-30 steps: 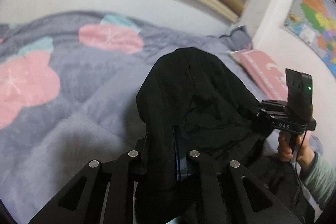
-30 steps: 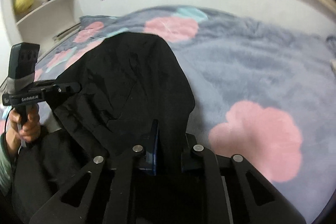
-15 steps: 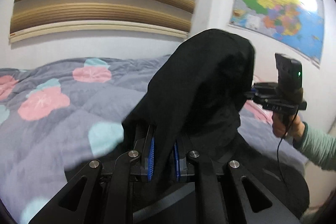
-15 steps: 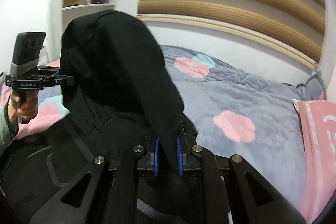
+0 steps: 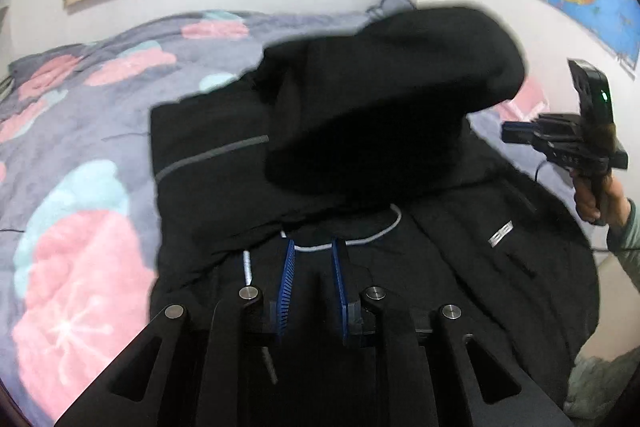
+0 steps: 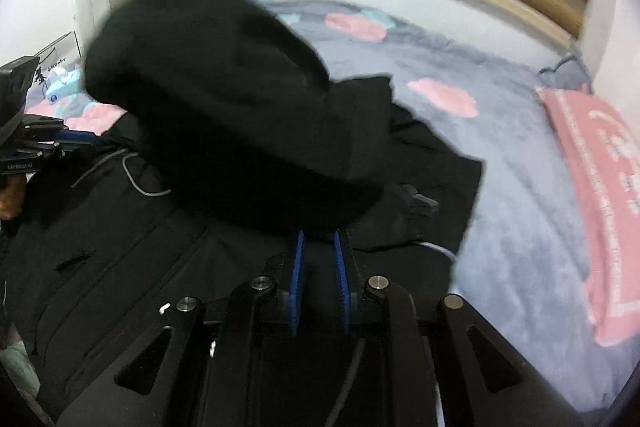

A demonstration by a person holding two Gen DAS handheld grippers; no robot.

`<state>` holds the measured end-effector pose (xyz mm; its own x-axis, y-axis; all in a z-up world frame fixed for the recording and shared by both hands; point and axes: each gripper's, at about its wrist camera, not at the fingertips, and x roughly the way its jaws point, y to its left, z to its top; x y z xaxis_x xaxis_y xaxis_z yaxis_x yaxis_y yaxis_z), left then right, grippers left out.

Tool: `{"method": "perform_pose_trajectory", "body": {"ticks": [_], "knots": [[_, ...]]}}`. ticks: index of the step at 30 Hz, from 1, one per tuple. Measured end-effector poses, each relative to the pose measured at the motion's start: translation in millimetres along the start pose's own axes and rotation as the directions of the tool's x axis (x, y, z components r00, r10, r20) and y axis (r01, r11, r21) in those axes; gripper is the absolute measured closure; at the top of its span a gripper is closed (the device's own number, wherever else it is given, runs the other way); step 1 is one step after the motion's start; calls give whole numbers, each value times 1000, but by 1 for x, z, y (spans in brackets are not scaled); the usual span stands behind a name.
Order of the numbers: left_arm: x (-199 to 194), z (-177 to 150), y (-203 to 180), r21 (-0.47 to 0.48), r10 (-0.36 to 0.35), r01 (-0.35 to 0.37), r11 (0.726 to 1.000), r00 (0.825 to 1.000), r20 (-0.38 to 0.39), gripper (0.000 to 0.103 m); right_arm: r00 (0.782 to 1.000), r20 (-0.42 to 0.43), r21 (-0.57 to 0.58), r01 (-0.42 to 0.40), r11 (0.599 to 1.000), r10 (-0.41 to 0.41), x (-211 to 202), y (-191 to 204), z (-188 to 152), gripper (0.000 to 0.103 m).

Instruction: Fold large clothes

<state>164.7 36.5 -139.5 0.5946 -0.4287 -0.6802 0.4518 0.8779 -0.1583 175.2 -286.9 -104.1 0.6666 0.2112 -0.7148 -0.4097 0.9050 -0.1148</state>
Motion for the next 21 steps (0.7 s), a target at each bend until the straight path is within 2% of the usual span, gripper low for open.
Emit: {"method": "perform_pose_trajectory", "body": {"ticks": [3, 7, 10, 13, 14, 16, 18, 21], "knots": [[-29, 14, -5, 5, -13, 13, 1000, 997, 72, 81, 998, 54, 24, 31, 999, -32, -39, -8, 3, 59], [-51, 42, -17, 47, -14, 7, 999, 989, 149, 61, 994, 108, 97, 21, 995, -32, -97, -27, 17, 58], [-63, 63, -33, 103, 20, -40, 994, 982, 189, 61, 989, 144, 93, 13, 996, -27, -136, -30, 37, 58], [-60, 93, -41, 87, 63, -82, 993, 978, 200, 60, 983, 180, 69, 27, 997, -39, -165, -26, 65, 51], [-55, 104, -40, 67, 76, -91, 994, 978, 193, 59, 982, 183, 61, 31, 998, -41, -166, -24, 77, 51], [-43, 121, -35, 24, 50, -55, 998, 983, 177, 59, 985, 171, 62, 19, 998, -30, -149, -20, 97, 51], [-27, 139, -26, -45, -17, 24, 999, 989, 149, 59, 988, 149, 79, -45, 996, 33, -126, -11, 109, 51], [4, 156, -16, -114, -67, 78, 990, 993, 93, 60, 990, 98, 111, -116, 987, 105, -72, -1, 123, 51]]}}
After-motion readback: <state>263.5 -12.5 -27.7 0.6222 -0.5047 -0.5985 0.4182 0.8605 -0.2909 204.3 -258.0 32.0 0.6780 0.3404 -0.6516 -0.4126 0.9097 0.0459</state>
